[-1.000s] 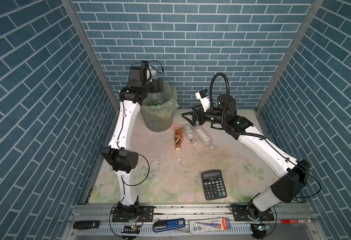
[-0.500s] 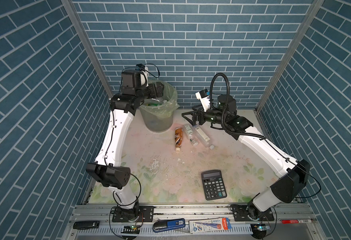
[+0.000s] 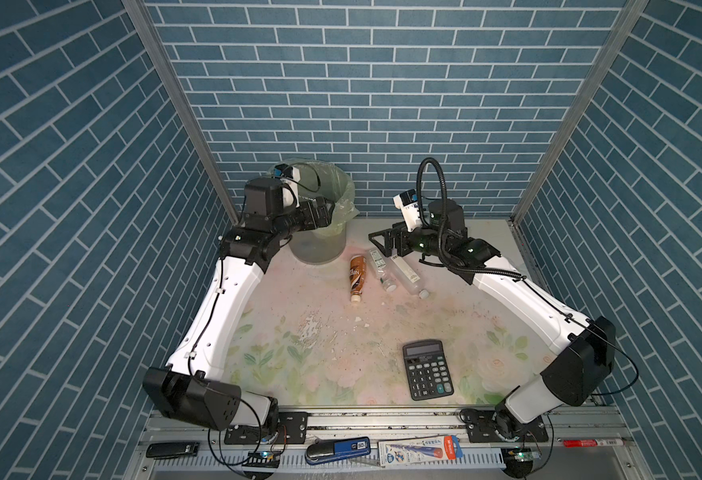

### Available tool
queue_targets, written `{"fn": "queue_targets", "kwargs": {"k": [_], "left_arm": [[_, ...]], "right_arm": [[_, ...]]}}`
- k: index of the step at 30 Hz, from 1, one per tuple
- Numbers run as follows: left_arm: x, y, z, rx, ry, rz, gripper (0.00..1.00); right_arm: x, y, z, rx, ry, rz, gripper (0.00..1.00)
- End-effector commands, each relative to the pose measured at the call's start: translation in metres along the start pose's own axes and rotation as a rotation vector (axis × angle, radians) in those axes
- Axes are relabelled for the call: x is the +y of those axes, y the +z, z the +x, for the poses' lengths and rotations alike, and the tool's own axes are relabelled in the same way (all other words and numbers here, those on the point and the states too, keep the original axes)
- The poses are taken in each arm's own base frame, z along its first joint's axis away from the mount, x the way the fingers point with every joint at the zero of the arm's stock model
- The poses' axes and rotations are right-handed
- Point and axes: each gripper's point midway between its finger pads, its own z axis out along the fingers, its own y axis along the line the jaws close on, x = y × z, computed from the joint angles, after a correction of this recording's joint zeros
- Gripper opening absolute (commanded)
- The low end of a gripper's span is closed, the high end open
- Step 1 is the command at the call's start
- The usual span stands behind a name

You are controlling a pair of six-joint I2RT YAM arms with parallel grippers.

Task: Throw the plastic bottles in the bin
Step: 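Lower the right gripper onto the brown Nescafe bottle while the left gripper returns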

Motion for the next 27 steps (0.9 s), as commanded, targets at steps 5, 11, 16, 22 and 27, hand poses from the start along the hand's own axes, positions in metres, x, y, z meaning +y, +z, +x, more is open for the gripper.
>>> {"fn": "queue_targets", "kwargs": {"k": [5, 11, 16, 22, 27], "left_arm": [[0.009, 0.0, 0.056, 0.053, -0.164, 0.035, 0.99], [0.029, 0.006, 0.12, 0.143, -0.263, 0.022, 0.99], [0.048, 0.009, 0.162, 0.217, -0.315, -0.03, 0.99], [0.058, 0.017, 0.185, 0.256, -0.365, -0.051, 0.99], [0.063, 0.024, 0.198, 0.271, -0.402, -0.051, 0.99]], "right_arm": [[-0.032, 0.037, 0.071, 0.12, 0.186, 0.096, 0.93], [-0.024, 0.074, 0.134, 0.236, 0.228, 0.094, 0.87], [-0.018, 0.1, 0.17, 0.299, 0.269, 0.108, 0.82], [-0.014, 0.127, 0.205, 0.37, 0.28, 0.153, 0.76], [-0.024, 0.138, 0.22, 0.41, 0.269, 0.198, 0.72]]}}
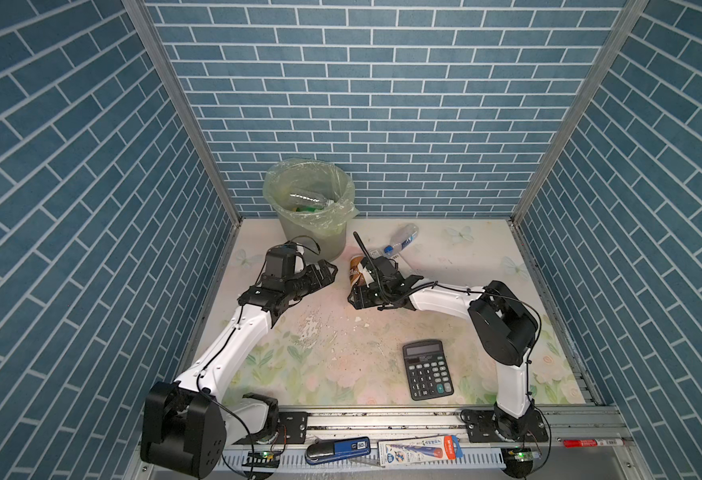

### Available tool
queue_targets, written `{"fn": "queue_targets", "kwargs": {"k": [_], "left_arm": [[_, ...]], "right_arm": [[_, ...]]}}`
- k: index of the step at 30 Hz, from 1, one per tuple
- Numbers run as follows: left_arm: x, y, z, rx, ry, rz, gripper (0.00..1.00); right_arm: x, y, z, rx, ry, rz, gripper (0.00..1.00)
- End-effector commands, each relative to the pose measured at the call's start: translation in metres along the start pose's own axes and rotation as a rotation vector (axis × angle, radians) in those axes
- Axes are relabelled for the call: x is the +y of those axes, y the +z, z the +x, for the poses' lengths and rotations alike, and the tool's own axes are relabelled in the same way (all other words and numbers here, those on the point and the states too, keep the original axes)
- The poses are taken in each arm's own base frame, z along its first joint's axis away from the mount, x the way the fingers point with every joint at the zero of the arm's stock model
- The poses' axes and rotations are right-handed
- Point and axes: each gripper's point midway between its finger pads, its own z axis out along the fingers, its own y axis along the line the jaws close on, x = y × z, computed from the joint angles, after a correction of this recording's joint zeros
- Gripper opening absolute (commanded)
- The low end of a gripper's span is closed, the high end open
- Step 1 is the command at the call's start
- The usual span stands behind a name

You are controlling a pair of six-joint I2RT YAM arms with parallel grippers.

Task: Throw the plastic bottles in the bin
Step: 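Lower the right gripper onto the brown Nescafe bottle while the left gripper returns, then close the right gripper on the Nescafe bottle neck and lift it upright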

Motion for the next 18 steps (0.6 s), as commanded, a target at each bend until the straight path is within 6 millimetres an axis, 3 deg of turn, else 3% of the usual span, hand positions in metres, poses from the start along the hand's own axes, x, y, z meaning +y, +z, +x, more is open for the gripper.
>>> {"fn": "queue_targets", "kwargs": {"k": [1, 9, 18], "left_arm": [[0.002, 0.009, 0.006, 0.009, -0.024, 0.019, 0.99], [0.009, 0.013, 0.012, 0.029, -0.033, 0.014, 0.99], [0.016, 0.015, 0.016, 0.036, -0.051, 0.005, 0.99]], "right_arm": [[-0.001, 0.002, -0.02, -0.04, 0.024, 0.043, 0.71], [-0.011, 0.024, -0.016, -0.008, 0.007, 0.081, 0.61], [-0.017, 0.034, -0.008, 0.035, 0.014, 0.104, 0.42]]}}
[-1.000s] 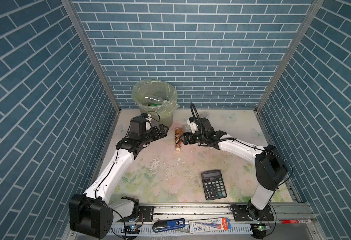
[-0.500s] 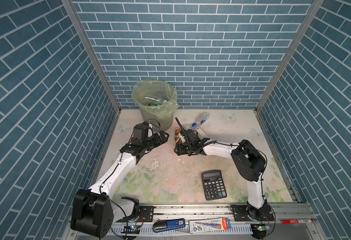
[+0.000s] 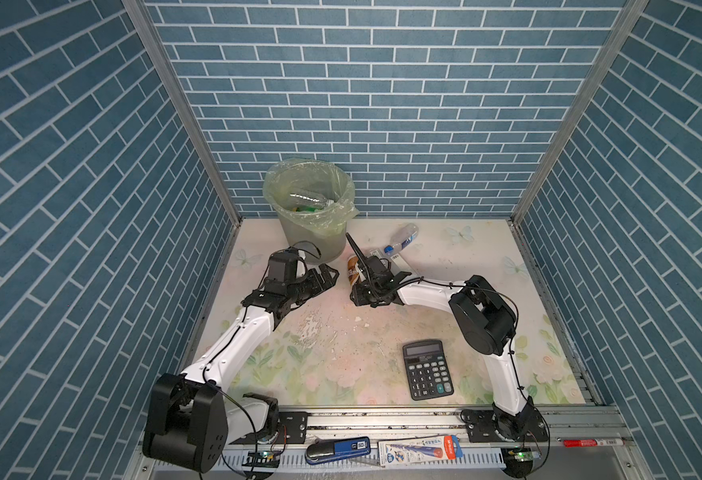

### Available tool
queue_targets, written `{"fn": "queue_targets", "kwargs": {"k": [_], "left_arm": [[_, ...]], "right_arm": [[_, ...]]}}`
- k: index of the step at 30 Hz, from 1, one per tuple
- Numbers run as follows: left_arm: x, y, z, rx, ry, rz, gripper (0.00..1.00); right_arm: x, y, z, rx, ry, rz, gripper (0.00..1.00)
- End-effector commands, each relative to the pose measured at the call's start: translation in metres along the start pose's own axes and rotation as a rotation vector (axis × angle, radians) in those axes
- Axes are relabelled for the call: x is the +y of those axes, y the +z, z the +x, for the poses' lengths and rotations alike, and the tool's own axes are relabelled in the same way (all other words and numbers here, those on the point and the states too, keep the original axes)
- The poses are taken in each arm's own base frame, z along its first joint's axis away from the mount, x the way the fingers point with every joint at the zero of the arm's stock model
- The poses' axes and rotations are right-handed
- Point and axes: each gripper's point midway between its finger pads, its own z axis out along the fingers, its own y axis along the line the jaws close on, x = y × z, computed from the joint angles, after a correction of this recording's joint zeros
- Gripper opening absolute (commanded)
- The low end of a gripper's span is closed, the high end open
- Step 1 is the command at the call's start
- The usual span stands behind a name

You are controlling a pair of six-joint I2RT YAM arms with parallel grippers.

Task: Throw the plastic bottles in the bin
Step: 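Close the right gripper on the Nescafe bottle neck and lift it upright, then bring the Nescafe bottle to the left gripper and close it on the bottle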

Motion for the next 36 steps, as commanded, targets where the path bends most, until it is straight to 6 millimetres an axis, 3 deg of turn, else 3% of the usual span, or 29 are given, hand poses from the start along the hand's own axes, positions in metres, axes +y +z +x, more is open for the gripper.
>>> {"fn": "queue_targets", "kwargs": {"k": [1, 10, 18, 24, 29, 36], "left_arm": [[0.006, 0.004, 0.003, 0.008, -0.01, -0.004, 0.99], [0.009, 0.007, 0.003, 0.007, -0.03, -0.011, 0.99], [0.014, 0.012, 0.005, 0.001, -0.069, -0.01, 0.99], [0.004, 0.022, 0.001, -0.02, -0.087, 0.046, 0.99], [-0.018, 0.036, 0.0, 0.007, -0.031, 0.069, 0.99], [-0.032, 0.056, 0.001, 0.025, -0.013, 0.079, 0.99]], "right_arm": [[-0.004, 0.003, 0.001, 0.02, 0.002, 0.028, 0.39], [-0.011, -0.014, 0.01, 0.019, -0.017, 0.053, 0.23], [-0.01, -0.043, 0.009, -0.015, -0.047, 0.049, 0.2], [-0.006, -0.066, 0.011, -0.034, -0.064, 0.028, 0.2], [0.002, -0.08, 0.013, -0.037, -0.103, 0.01, 0.19], [0.02, -0.095, 0.013, -0.054, -0.152, -0.054, 0.18]]}}
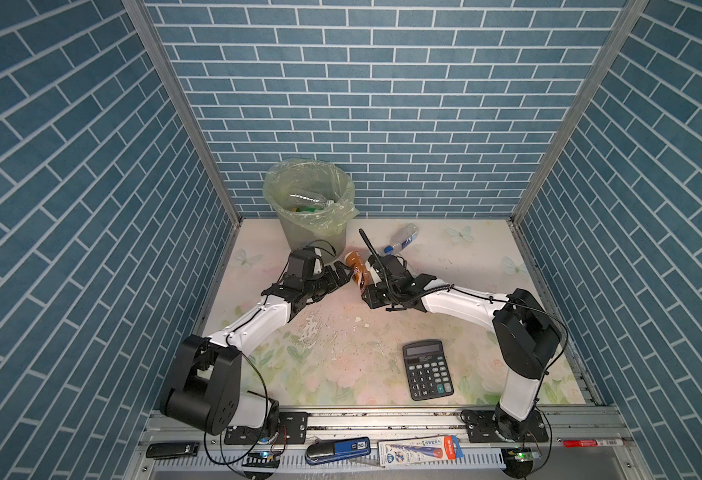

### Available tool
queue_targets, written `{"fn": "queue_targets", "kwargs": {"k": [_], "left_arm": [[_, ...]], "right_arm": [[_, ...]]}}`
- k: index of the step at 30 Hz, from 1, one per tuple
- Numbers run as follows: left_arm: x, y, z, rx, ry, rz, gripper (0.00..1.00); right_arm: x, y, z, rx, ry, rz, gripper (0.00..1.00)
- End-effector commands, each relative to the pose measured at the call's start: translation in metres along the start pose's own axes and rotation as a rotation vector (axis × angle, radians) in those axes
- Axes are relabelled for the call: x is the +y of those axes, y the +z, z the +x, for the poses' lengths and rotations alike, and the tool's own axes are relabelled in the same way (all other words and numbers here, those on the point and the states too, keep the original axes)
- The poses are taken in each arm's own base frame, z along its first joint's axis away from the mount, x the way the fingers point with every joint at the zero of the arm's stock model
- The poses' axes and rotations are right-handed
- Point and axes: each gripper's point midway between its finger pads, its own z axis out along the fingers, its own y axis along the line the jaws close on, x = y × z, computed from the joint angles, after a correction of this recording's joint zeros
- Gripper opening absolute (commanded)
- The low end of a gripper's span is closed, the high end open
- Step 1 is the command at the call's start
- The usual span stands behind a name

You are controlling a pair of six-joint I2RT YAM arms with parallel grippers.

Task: Throw the plastic bottles in the bin
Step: 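Bring the Nescafe bottle to the left gripper and close it on the bottle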

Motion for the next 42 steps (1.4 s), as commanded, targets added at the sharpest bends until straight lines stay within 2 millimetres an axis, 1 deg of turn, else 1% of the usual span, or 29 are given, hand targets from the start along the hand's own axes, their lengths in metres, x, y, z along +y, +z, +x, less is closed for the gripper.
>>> {"fn": "queue_targets", "kwargs": {"k": [1, 5, 10, 13, 18, 23, 29, 33, 38, 40, 42], "left_arm": [[-0.013, 0.006, -0.01, -0.022, 0.03, 0.017, 0.99], [-0.014, 0.011, -0.013, -0.022, 0.041, 0.006, 0.99], [-0.011, 0.013, -0.017, -0.04, 0.036, -0.013, 0.99], [-0.014, 0.014, -0.02, -0.048, 0.037, -0.003, 0.98], [-0.02, 0.015, -0.026, -0.069, 0.025, 0.015, 0.92], [-0.029, 0.014, -0.032, -0.095, 0.03, 0.038, 0.84], [-0.035, 0.012, -0.033, -0.111, 0.046, 0.045, 0.66], [-0.033, 0.011, -0.031, -0.11, 0.043, 0.039, 0.61], [-0.037, 0.009, -0.032, -0.112, 0.055, 0.048, 0.56], [-0.037, 0.008, -0.032, -0.112, 0.064, 0.041, 0.55], [-0.038, 0.006, -0.034, -0.116, 0.072, 0.035, 0.54]], "right_arm": [[0.011, -0.011, 0.006, 0.001, -0.064, -0.041, 0.17], [0.019, -0.018, 0.002, -0.03, -0.074, -0.078, 0.17], [0.029, -0.028, -0.004, -0.058, -0.09, -0.115, 0.17], [0.034, -0.033, -0.007, -0.081, -0.099, -0.14, 0.17], [0.044, -0.041, -0.01, -0.118, -0.115, -0.198, 0.17], [0.047, -0.041, -0.009, -0.124, -0.118, -0.22, 0.17], [0.047, -0.04, -0.008, -0.124, -0.121, -0.222, 0.16], [0.047, -0.039, -0.006, -0.12, -0.121, -0.222, 0.16], [0.045, -0.039, -0.005, -0.121, -0.121, -0.214, 0.18], [0.044, -0.04, -0.006, -0.124, -0.122, -0.211, 0.21], [0.044, -0.041, -0.006, -0.125, -0.124, -0.208, 0.26]]}}
